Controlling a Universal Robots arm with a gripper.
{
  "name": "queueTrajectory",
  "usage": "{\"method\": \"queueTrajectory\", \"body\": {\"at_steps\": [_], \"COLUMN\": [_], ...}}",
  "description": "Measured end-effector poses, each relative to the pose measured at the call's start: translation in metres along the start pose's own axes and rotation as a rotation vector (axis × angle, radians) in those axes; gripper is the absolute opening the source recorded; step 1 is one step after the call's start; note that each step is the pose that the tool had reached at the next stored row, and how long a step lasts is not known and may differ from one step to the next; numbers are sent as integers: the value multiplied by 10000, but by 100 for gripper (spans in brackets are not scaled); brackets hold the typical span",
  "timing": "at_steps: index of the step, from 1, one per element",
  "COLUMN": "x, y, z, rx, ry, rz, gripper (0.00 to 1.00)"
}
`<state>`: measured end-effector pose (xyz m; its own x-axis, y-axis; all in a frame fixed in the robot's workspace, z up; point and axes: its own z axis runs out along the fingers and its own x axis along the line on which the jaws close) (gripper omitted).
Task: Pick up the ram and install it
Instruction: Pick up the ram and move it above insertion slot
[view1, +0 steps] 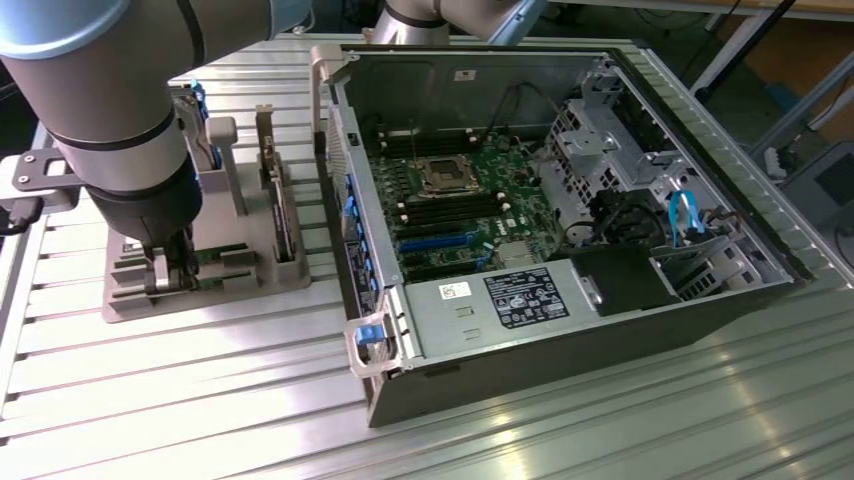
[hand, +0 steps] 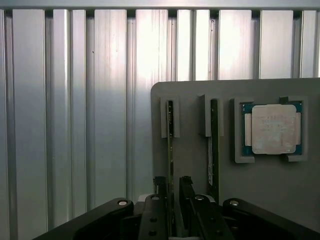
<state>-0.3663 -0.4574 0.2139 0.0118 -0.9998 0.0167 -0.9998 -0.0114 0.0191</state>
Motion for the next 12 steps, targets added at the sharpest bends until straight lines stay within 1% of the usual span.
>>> {"method": "queueTrajectory", "body": {"at_steps": [2, 5, 7, 12], "x": [0, 1, 1, 1], "y": [-21, -98, -122, -129], "z": [1, -1, -2, 0], "rx": [2, 1, 0, 0], "ry": [-1, -1, -1, 0], "rz": [-2, -2, -5, -7], "gripper": [25, 25, 25, 25]}}
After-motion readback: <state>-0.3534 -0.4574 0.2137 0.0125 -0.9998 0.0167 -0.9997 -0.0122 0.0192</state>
